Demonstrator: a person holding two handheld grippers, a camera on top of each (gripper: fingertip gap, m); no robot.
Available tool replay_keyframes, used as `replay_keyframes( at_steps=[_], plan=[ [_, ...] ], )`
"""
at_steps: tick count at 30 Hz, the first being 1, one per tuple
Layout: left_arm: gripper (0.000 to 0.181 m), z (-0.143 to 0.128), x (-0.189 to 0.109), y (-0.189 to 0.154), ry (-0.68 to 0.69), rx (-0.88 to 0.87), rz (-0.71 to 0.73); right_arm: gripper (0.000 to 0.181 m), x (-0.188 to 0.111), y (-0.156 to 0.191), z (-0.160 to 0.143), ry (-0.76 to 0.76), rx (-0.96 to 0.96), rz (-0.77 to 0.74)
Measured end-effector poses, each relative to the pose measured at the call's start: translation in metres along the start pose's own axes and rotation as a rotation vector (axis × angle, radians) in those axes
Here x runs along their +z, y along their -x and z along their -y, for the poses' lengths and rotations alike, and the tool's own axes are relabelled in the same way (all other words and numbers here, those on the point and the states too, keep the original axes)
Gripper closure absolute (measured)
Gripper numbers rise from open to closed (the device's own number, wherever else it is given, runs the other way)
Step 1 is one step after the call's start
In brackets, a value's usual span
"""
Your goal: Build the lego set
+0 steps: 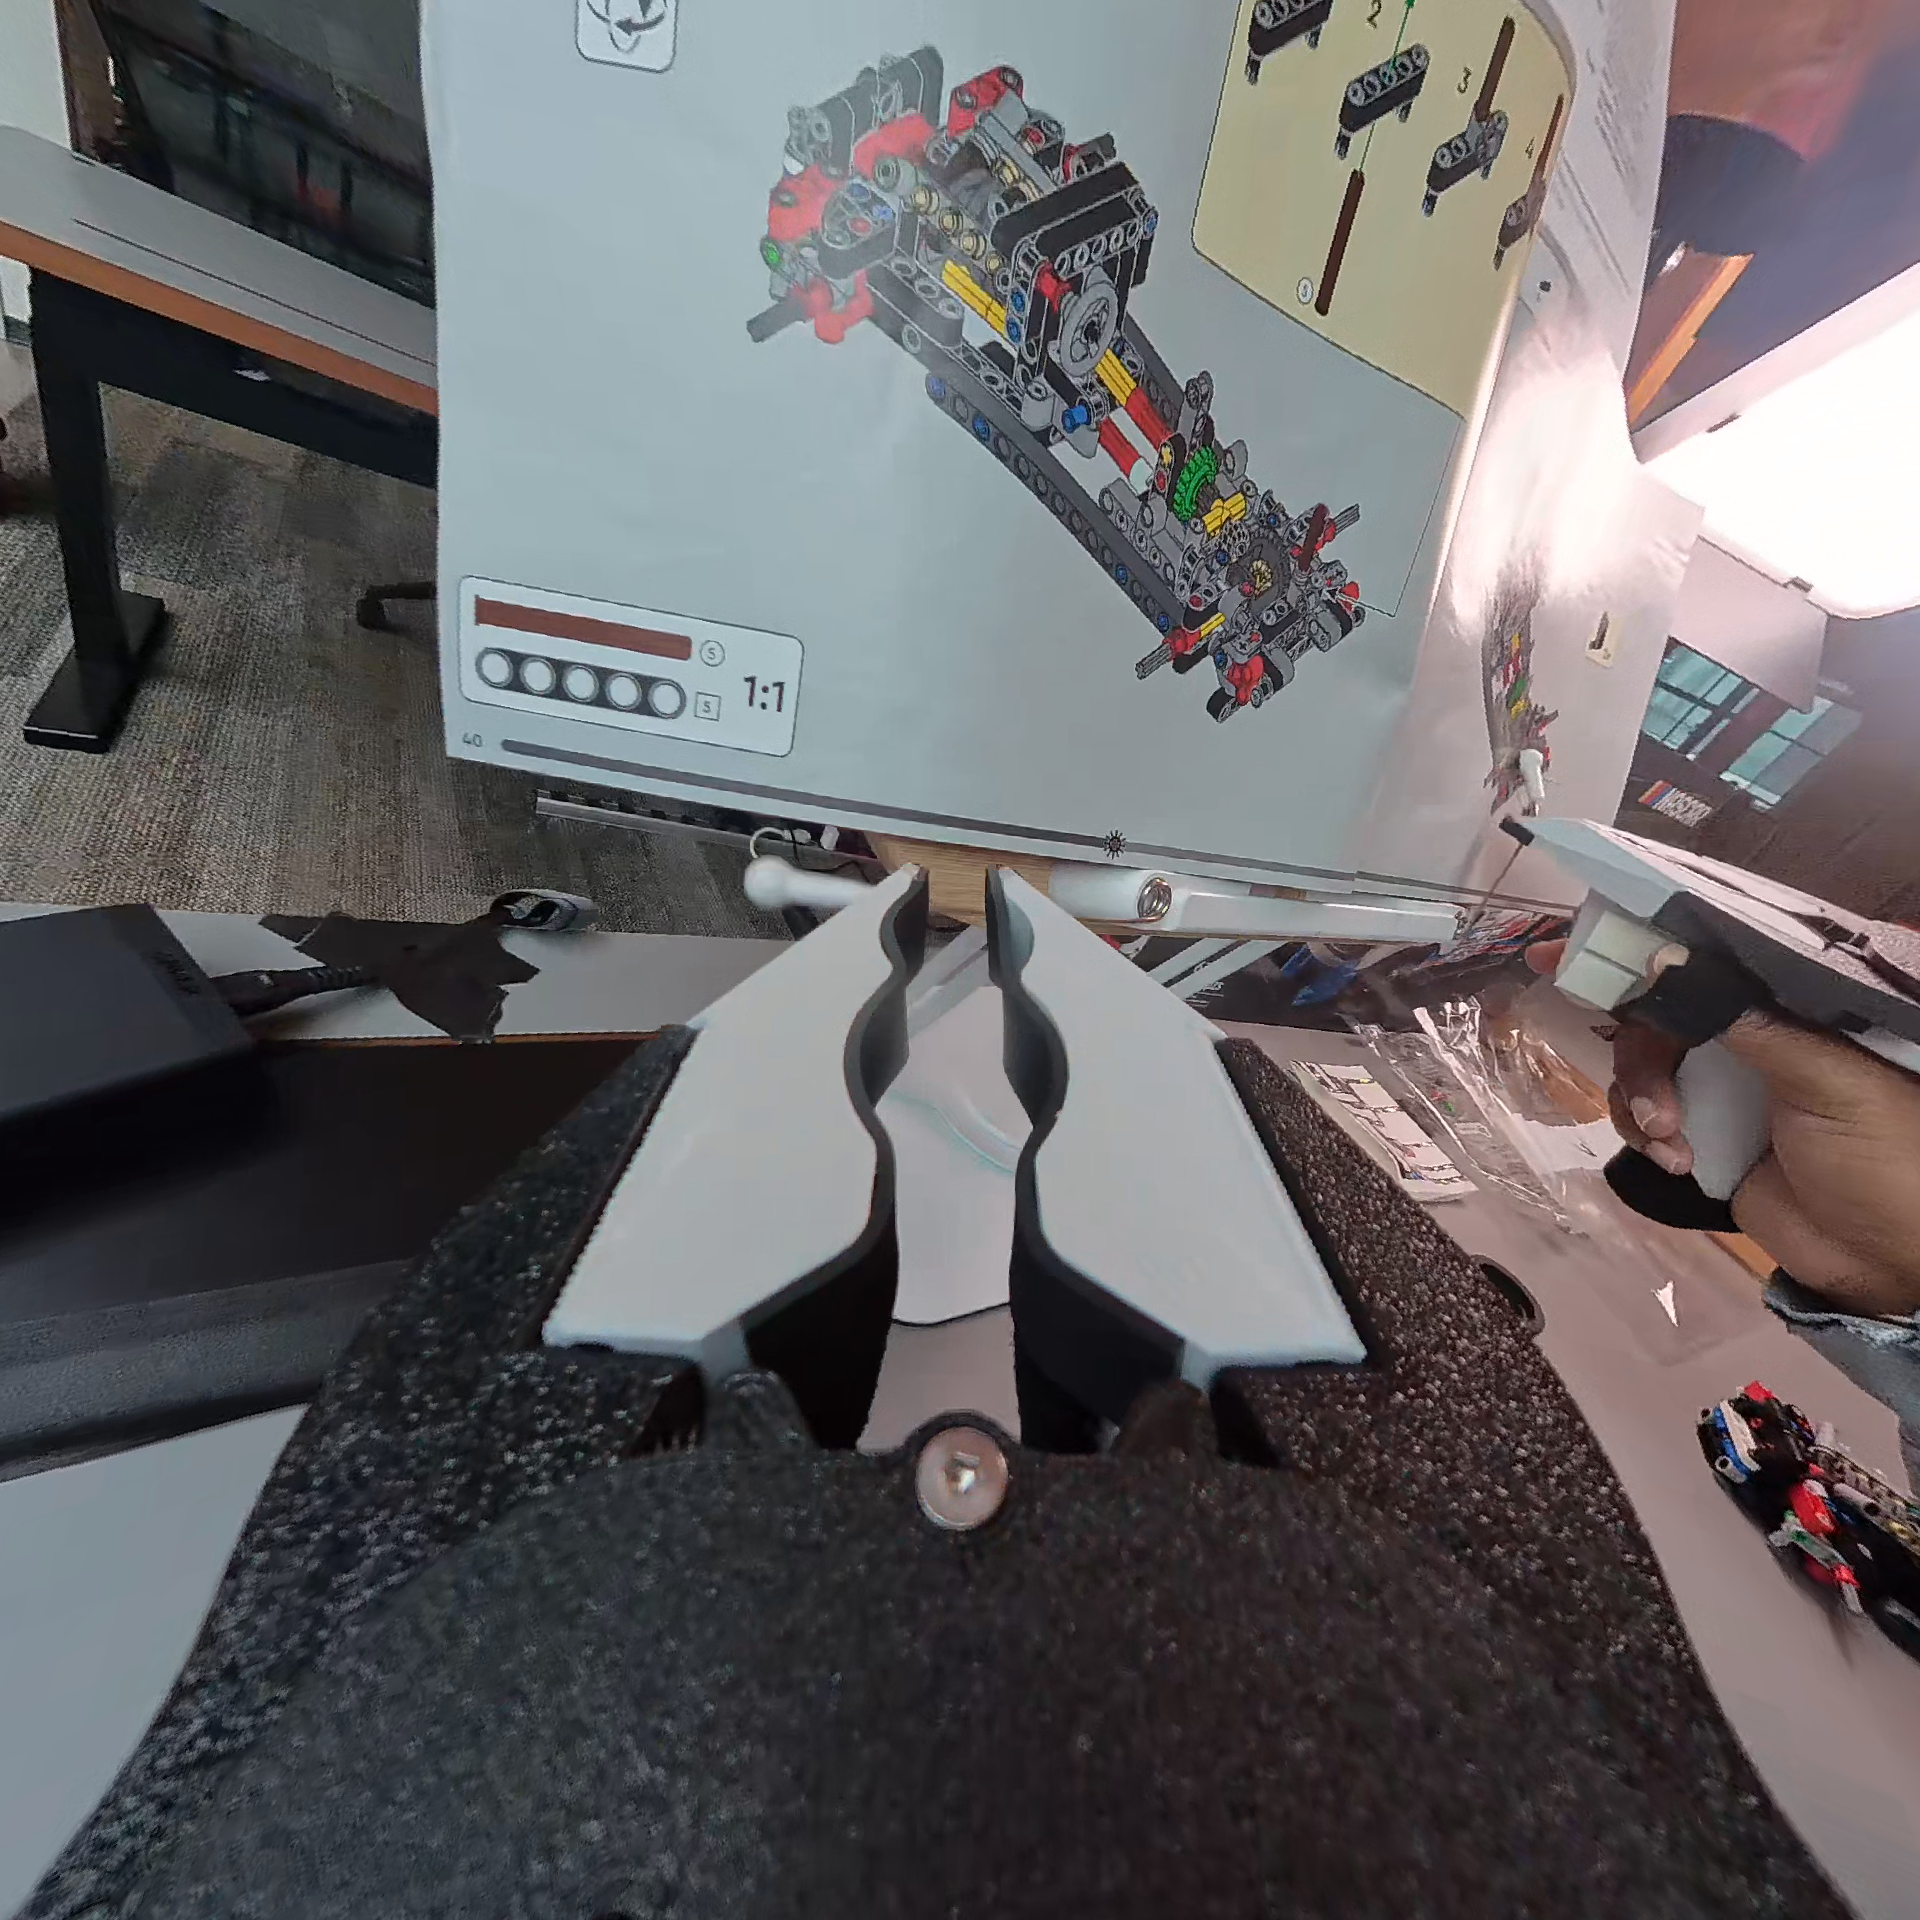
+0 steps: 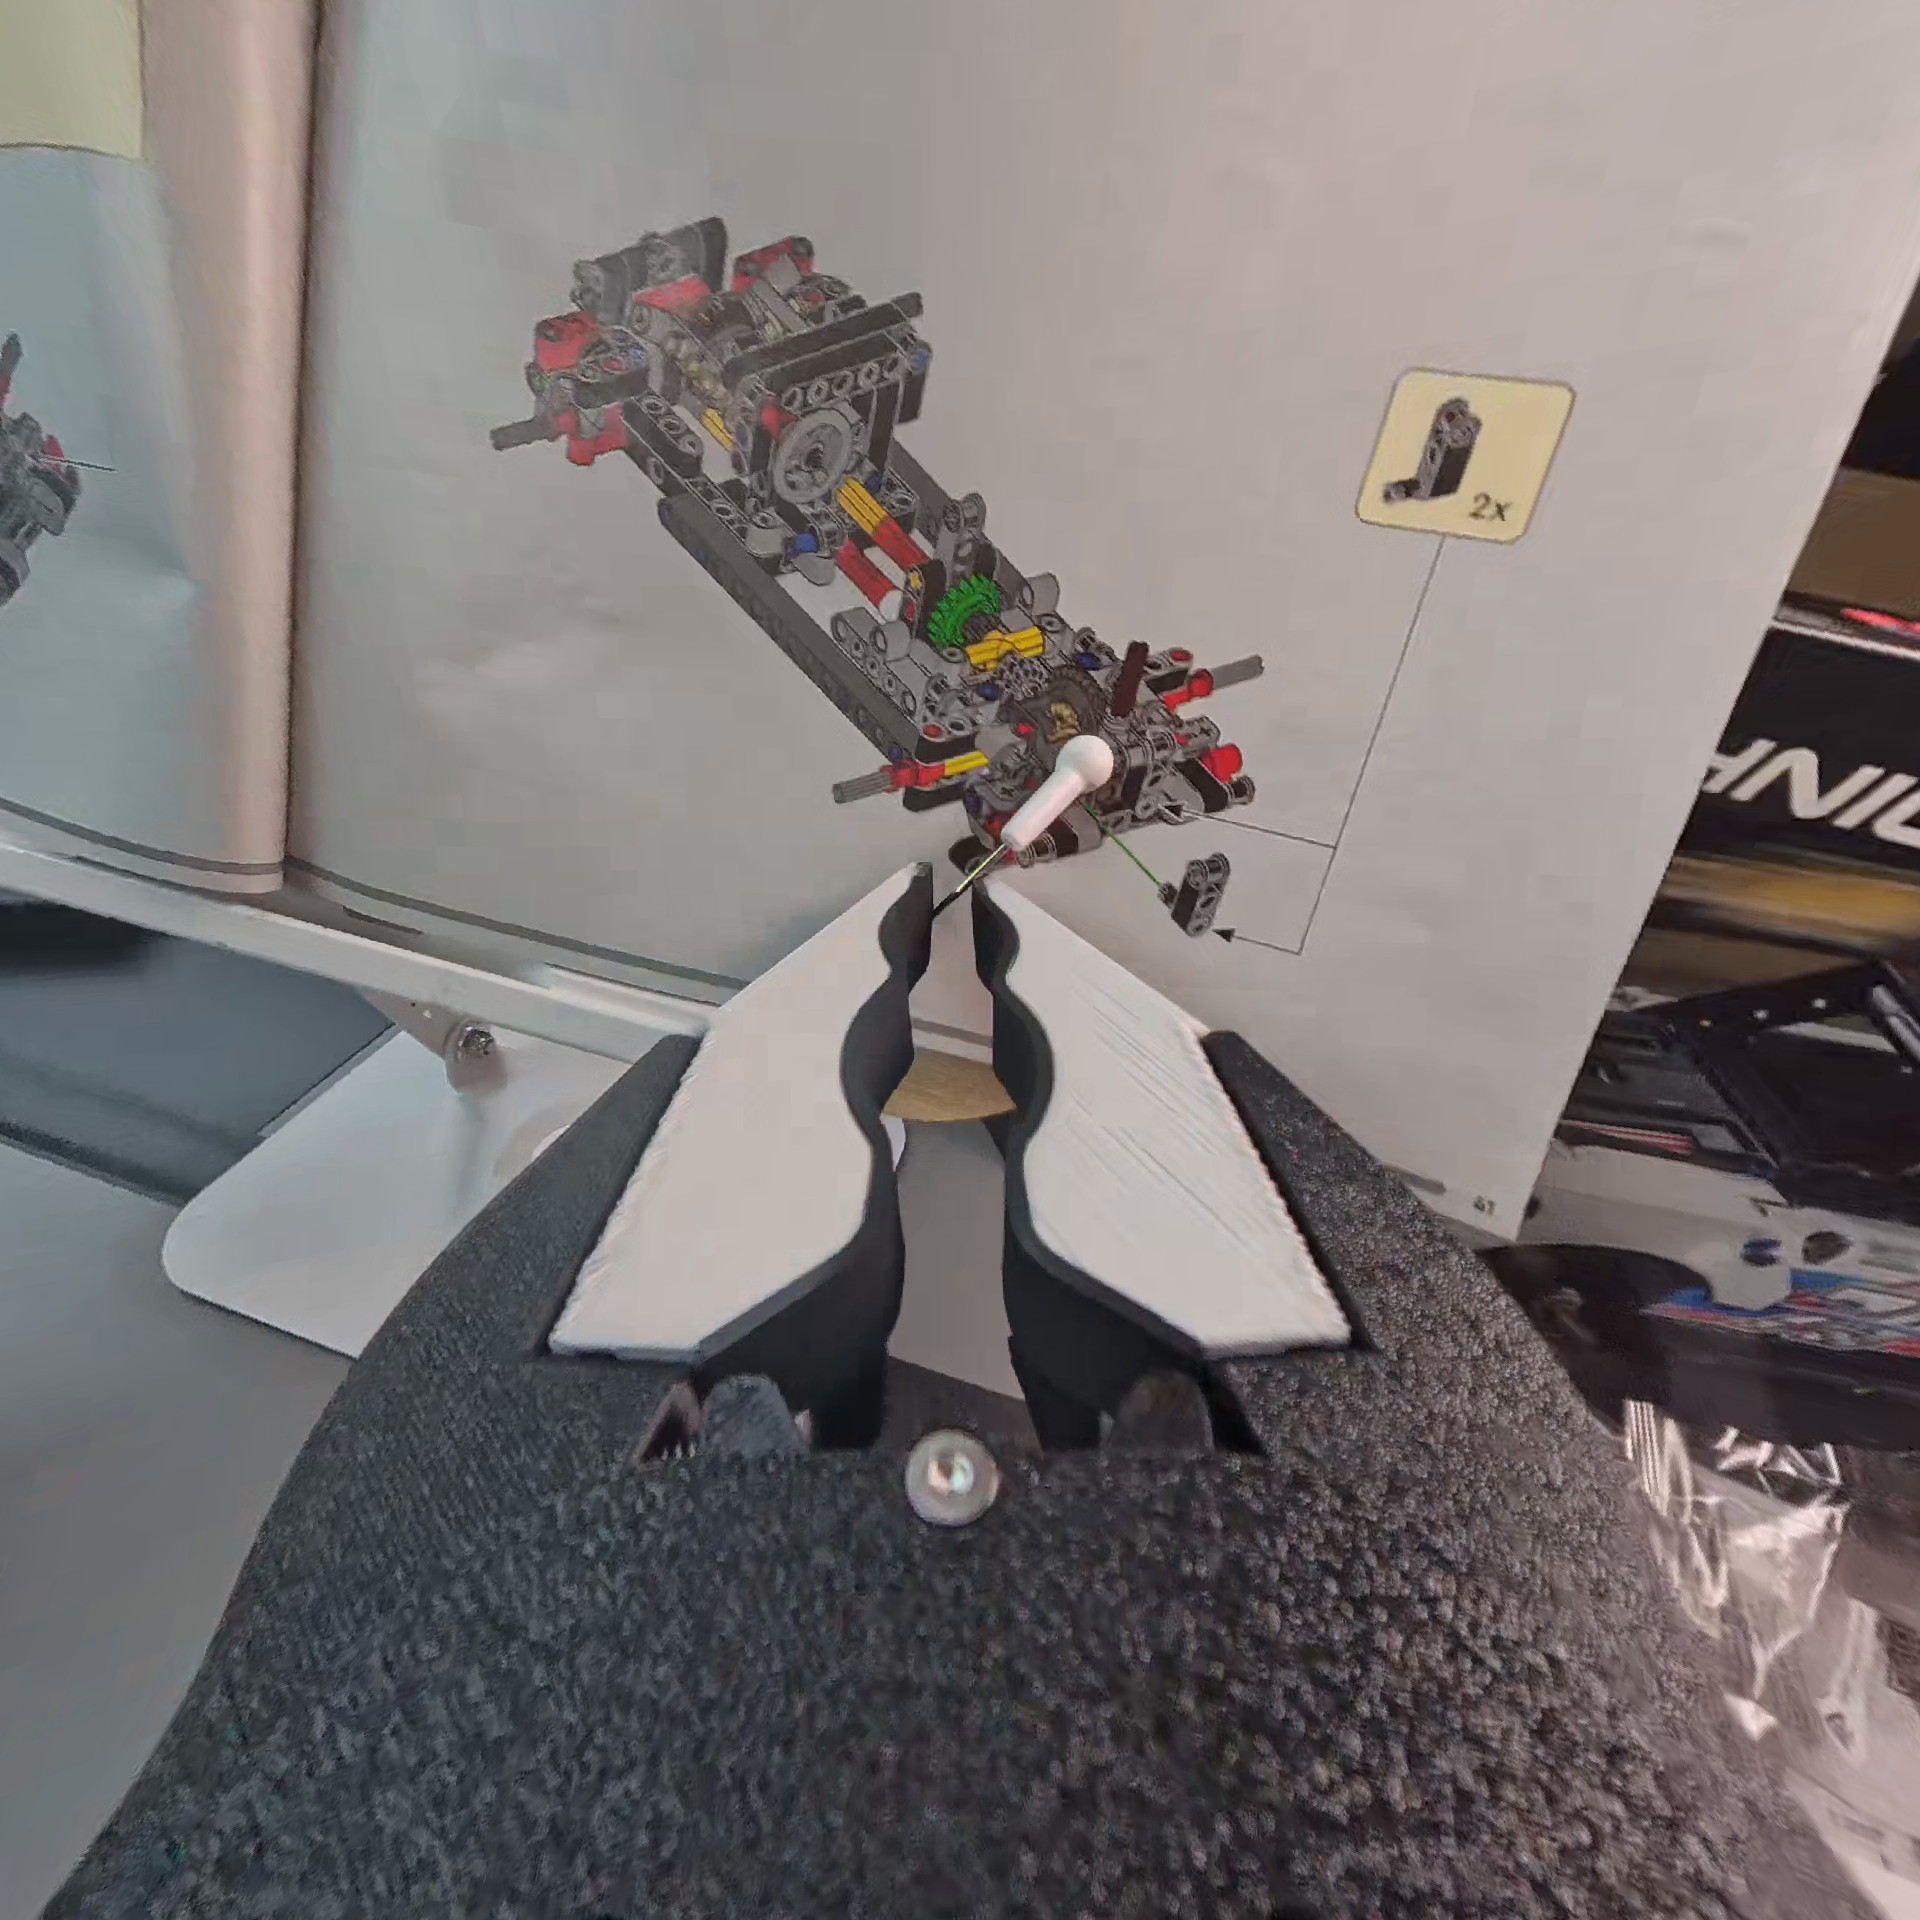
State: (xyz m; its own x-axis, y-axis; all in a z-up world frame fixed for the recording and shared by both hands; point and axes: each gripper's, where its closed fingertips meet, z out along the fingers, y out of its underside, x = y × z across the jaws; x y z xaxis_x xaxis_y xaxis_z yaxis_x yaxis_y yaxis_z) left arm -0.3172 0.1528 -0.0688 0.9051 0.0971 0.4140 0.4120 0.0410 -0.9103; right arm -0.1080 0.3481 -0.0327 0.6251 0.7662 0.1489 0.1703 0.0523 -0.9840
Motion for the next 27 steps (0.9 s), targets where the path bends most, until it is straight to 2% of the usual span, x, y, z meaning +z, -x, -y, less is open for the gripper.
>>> replay_keyframes(
  at_steps=[4,8,13,14,15,17,19,21,24,27],
  plan=[
    [0.167,0.018,-0.012,0.001,-0.056,0.079,0.024,0.172,-0.01,-0.009,-0.021,0.031,0.154,0.044],
    [0.156,0.02,-0.012,-0.003,-0.014,0.169,0.029,0.171,-0.015,-0.009,-0.032,0.062,0.226,0.073],
    [0.148,0.018,-0.013,0.001,0.031,0.245,0.04,0.167,-0.022,-0.008,-0.041,0.101,0.423,0.15],
    [0.147,0.019,-0.015,0.002,0.032,0.252,0.041,0.162,-0.024,-0.007,-0.043,0.096,0.439,0.163],
    [0.147,0.019,-0.017,0.002,0.033,0.257,0.035,0.147,-0.027,-0.006,-0.042,0.07,0.455,0.186],
    [0.141,0.02,-0.022,0.001,0.033,0.277,0.02,0.142,-0.038,-0.01,-0.042,0.037,0.484,0.198],
    [0.136,0.024,-0.027,0.002,0.015,0.319,0.034,0.142,-0.051,-0.017,-0.036,-0.014,0.396,0.128],
    [0.131,0.028,-0.027,0.003,0.0,0.358,0.05,0.142,-0.058,-0.002,-0.02,-0.049,0.205,0.093],
    [0.121,0.028,-0.018,0.001,-0.006,0.347,0.058,0.133,-0.048,0.055,0.012,-0.057,-0.021,0.15],
    [0.12,0.026,-0.01,-0.011,-0.028,0.311,0.048,0.117,-0.02,0.117,0.043,-0.055,-0.189,0.174]
  ],
)
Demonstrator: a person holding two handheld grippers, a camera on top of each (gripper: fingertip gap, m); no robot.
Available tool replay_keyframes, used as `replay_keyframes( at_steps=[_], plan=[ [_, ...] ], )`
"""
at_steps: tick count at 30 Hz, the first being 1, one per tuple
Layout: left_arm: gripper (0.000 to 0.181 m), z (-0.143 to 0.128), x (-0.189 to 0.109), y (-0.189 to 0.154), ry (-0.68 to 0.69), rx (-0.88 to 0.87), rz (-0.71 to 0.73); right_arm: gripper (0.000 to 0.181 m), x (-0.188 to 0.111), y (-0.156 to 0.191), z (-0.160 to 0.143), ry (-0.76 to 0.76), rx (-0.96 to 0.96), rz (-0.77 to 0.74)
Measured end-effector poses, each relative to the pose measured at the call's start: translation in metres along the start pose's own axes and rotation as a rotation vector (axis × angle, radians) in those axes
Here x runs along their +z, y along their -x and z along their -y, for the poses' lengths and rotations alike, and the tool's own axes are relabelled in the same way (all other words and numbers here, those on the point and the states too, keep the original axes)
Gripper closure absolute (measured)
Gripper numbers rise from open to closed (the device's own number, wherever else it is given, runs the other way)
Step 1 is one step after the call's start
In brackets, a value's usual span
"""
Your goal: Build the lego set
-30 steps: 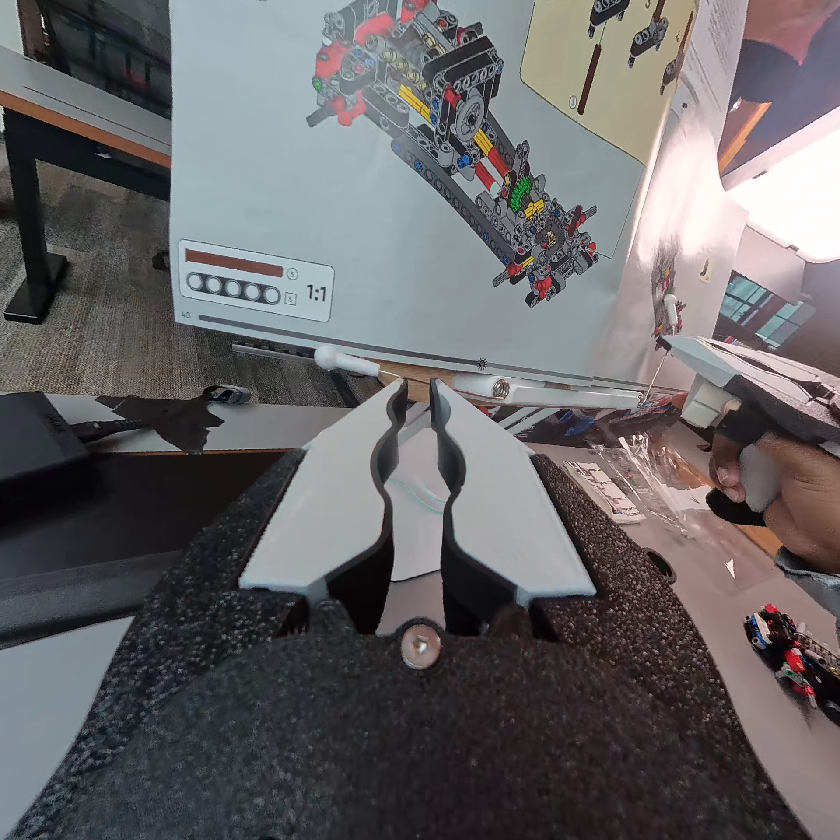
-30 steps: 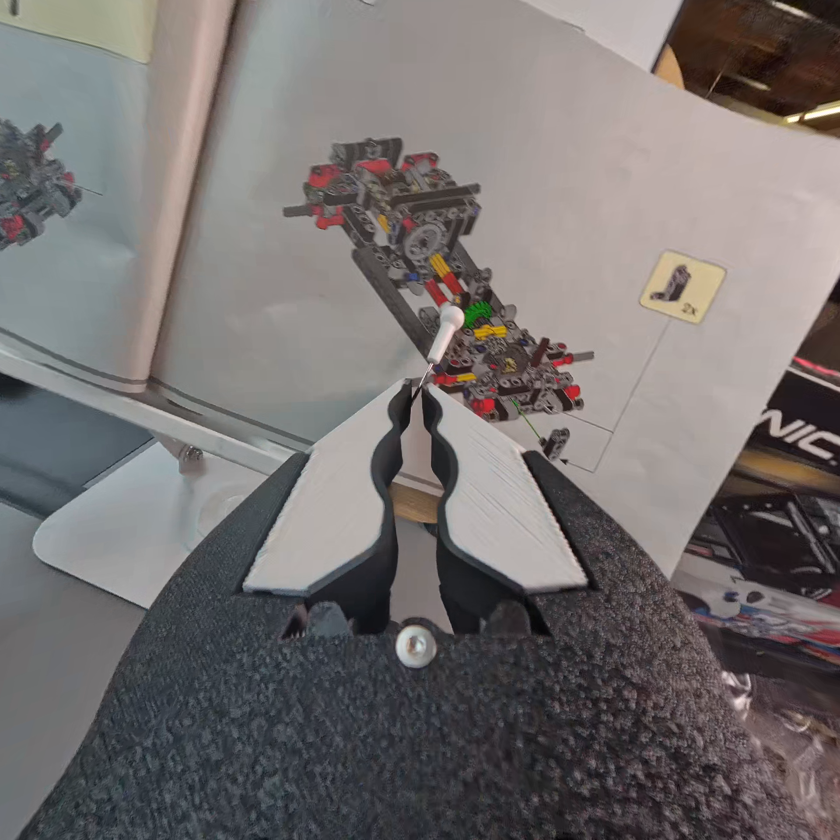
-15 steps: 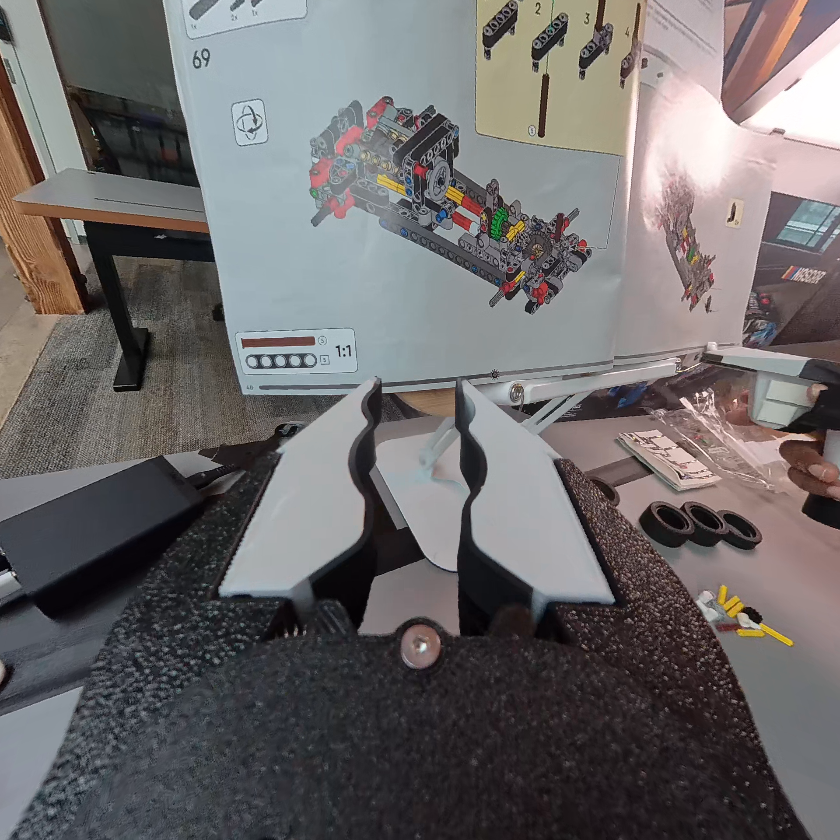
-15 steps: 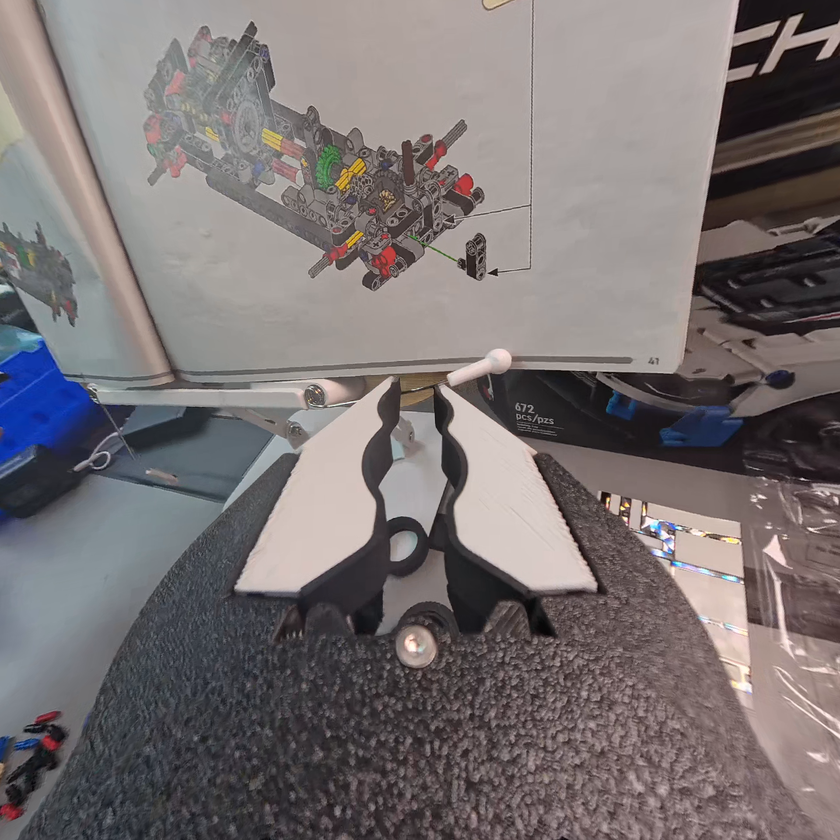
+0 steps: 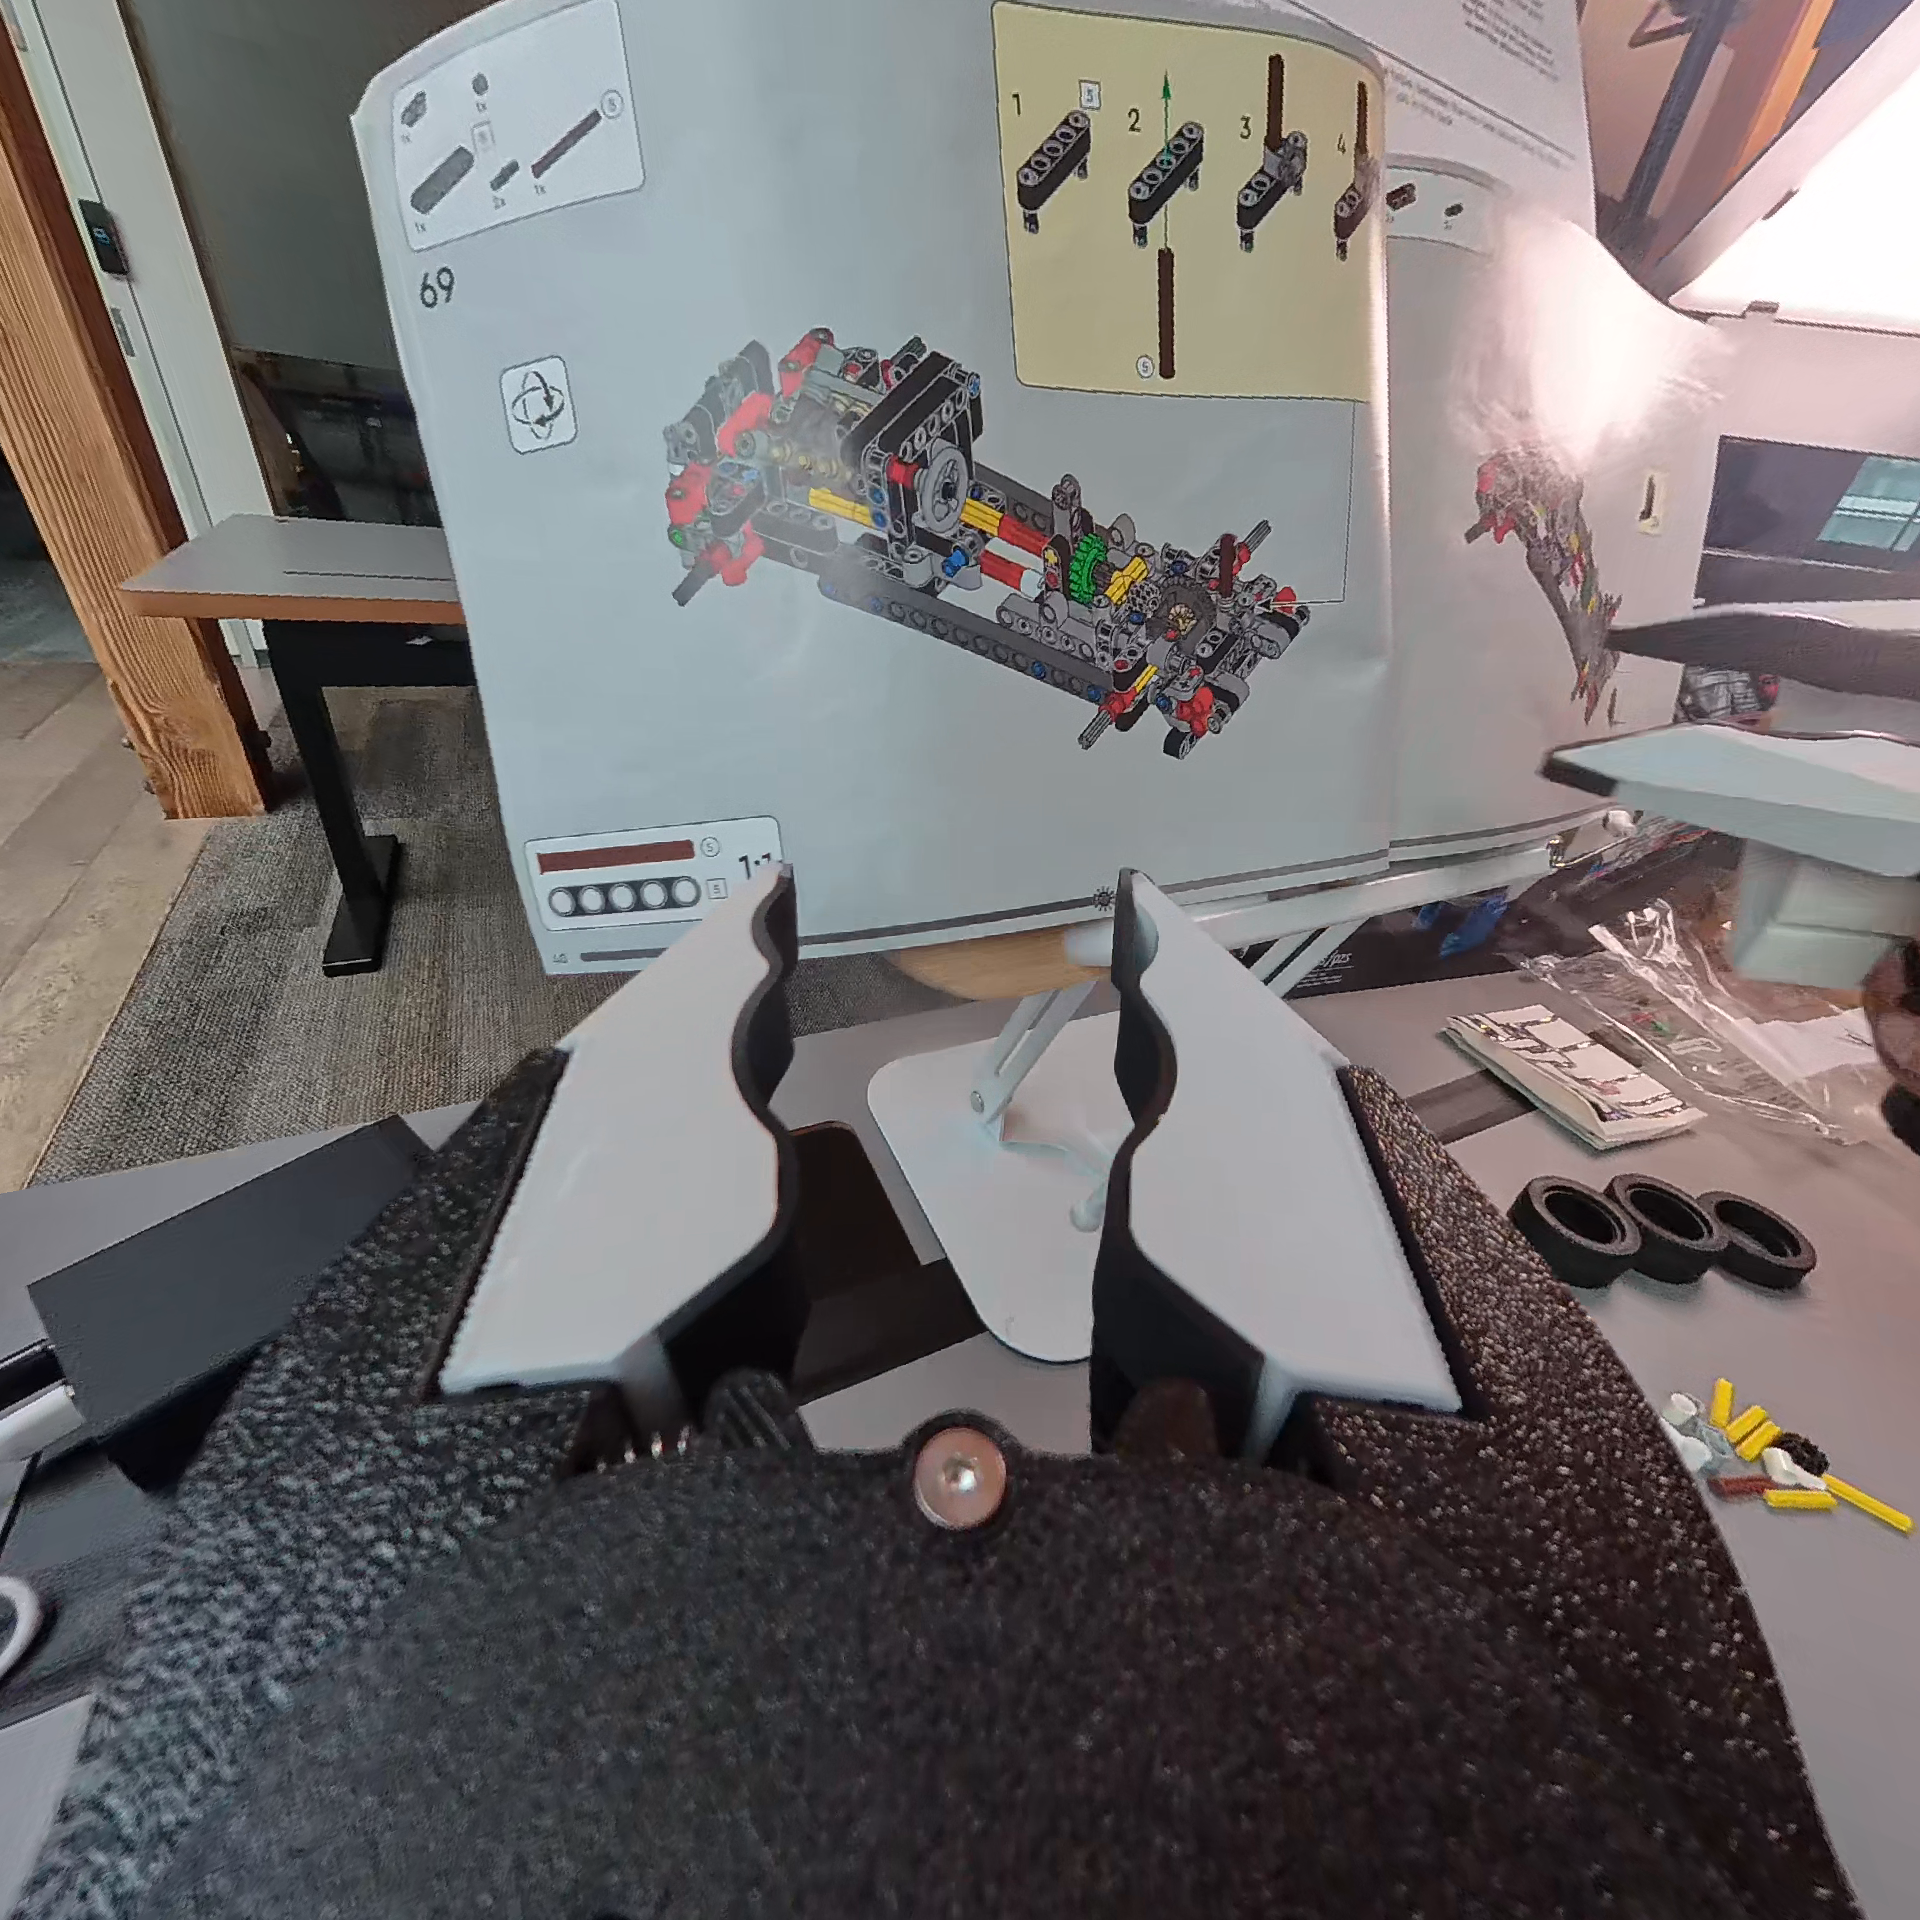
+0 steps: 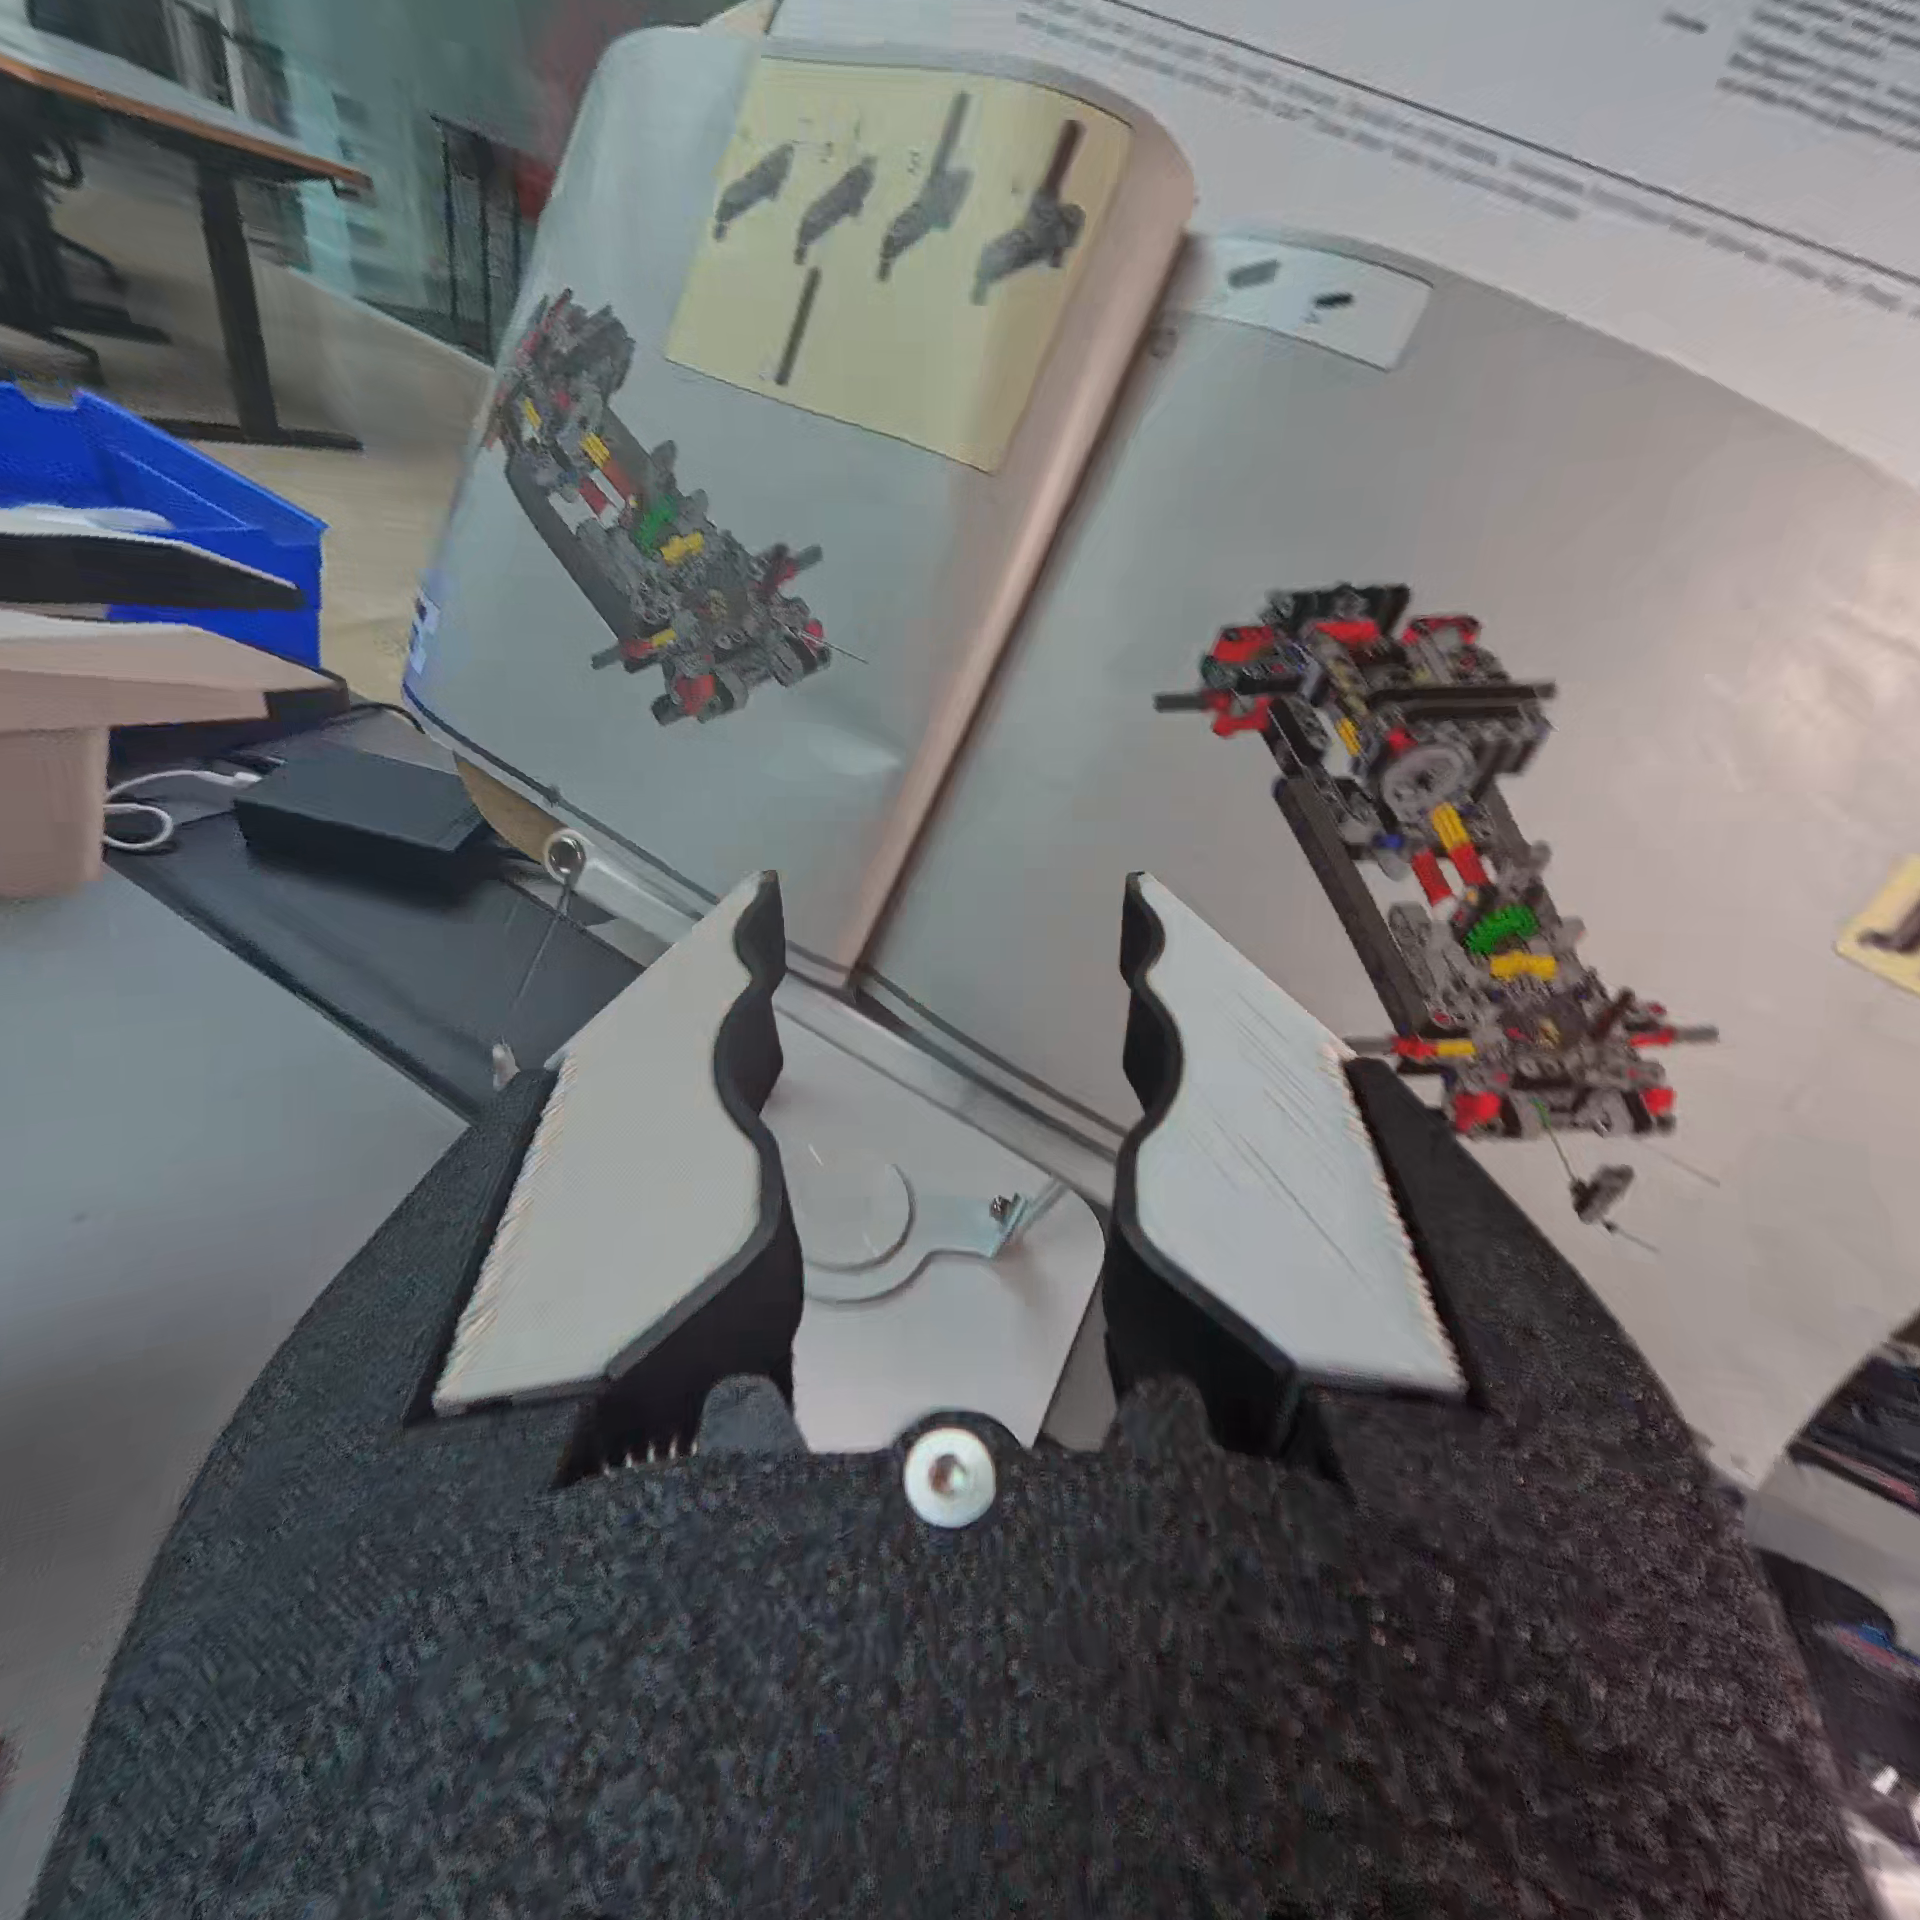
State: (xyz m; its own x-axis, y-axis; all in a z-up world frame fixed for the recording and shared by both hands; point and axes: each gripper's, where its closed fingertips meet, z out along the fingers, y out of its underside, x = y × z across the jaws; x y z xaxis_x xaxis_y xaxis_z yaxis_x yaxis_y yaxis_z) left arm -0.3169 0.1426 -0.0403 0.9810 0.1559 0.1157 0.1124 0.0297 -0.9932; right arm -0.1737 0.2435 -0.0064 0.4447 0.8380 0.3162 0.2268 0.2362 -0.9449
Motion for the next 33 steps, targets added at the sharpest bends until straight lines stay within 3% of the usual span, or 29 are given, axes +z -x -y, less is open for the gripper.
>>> replay_keyframes(
  at_steps=[3,7,11,16,24,25,28,30,31,33],
  plan=[
    [0.119,0.0,0.004,-0.012,-0.018,-0.009,0.004,0.09,0.05,0.026,0.021,0.029,-0.15,-0.088],
    [0.117,0.003,-0.001,-0.008,-0.016,0.041,0.03,0.096,0.08,0.02,0.02,0.03,-0.257,-0.226],
    [0.111,0.008,-0.005,0.015,-0.015,0.084,0.063,0.139,0.065,0.009,0.024,-0.064,-0.204,-0.218],
    [0.101,0.022,0.005,0.011,-0.064,0.05,0.028,0.164,0.049,0.001,0.022,-0.128,-0.053,-0.036],
    [0.103,0.027,0.041,0.011,-0.008,0.07,0.053,0.179,0.038,-0.013,0.011,-0.099,0.048,0.089],
    [0.111,0.028,0.042,0.011,-0.006,0.076,0.057,0.179,0.038,-0.013,0.009,-0.093,0.066,0.105],
    [0.165,0.032,0.041,-0.001,-0.01,0.075,-0.014,0.181,0.037,-0.017,0.006,-0.086,0.116,0.131],
    [0.177,0.033,0.041,-0.005,-0.005,0.089,-0.026,0.181,0.037,-0.018,0.004,-0.087,0.136,0.14],
    [0.176,0.032,0.041,-0.003,0.006,0.109,-0.007,0.181,0.037,-0.019,0.003,-0.083,0.136,0.134],
    [0.148,0.043,0.035,0.013,-0.043,0.134,0.099,0.181,0.037,-0.023,-0.002,-0.063,0.12,0.109]
  ],
)
